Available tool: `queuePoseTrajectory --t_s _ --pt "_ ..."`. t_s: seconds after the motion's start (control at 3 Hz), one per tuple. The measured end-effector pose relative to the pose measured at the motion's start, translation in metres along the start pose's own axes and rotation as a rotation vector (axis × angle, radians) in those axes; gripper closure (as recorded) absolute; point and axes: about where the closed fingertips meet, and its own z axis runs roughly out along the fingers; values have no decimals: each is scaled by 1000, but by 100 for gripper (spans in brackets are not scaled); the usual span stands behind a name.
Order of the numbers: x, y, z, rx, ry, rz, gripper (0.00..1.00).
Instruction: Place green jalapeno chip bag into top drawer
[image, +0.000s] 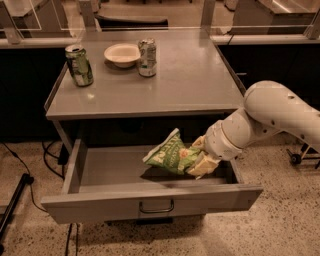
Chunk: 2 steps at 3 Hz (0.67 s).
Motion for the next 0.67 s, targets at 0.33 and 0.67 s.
queuePoseTrajectory --t_s 0.33,0.67 --pt "13 -12 28 8 -4 -24 100" --pt "16 -23 55 16 -33 -58 100"
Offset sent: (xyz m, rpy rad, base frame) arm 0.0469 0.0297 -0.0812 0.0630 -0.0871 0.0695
